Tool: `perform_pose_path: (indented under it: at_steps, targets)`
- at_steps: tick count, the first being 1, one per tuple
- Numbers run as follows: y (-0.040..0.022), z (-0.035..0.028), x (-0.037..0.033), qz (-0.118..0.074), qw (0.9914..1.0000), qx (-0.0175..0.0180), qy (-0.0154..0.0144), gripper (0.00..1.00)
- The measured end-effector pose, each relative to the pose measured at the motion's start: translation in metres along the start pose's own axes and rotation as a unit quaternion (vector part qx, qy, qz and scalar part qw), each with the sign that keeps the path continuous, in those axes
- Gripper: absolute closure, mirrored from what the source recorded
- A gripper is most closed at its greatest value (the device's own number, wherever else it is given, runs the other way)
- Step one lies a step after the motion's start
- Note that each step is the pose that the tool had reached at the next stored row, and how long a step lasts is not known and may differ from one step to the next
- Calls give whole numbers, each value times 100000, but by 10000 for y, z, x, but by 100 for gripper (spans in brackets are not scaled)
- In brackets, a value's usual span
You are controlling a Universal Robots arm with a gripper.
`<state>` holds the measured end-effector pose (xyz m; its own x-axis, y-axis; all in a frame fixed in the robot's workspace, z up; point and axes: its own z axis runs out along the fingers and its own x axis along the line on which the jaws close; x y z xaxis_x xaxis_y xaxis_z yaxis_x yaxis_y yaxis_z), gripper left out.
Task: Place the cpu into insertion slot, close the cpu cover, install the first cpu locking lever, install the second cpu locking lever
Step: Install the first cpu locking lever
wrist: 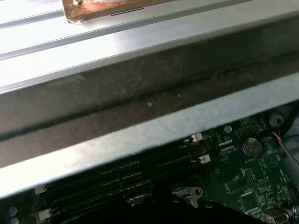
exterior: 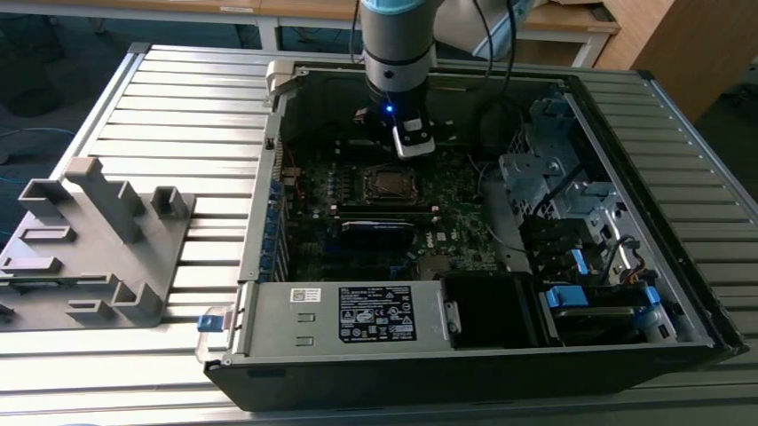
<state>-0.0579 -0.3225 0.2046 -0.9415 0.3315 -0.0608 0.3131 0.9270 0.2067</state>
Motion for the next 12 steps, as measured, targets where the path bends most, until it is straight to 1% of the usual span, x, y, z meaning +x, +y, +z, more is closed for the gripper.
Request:
perform_pose_path:
  at_steps: [2, 4, 5, 10, 12]
  targets:
    - [13, -62, -4, 42, 100000, 0, -9, 89]
    - [30, -141, -9, 56, 100000, -1, -14, 89]
    - [34, -161, -10, 82, 100000, 3, -18, 89]
    - [34, -161, -10, 108, 100000, -5, -26, 89]
    - [27, -165, 10, 101, 100000, -3, -75, 89]
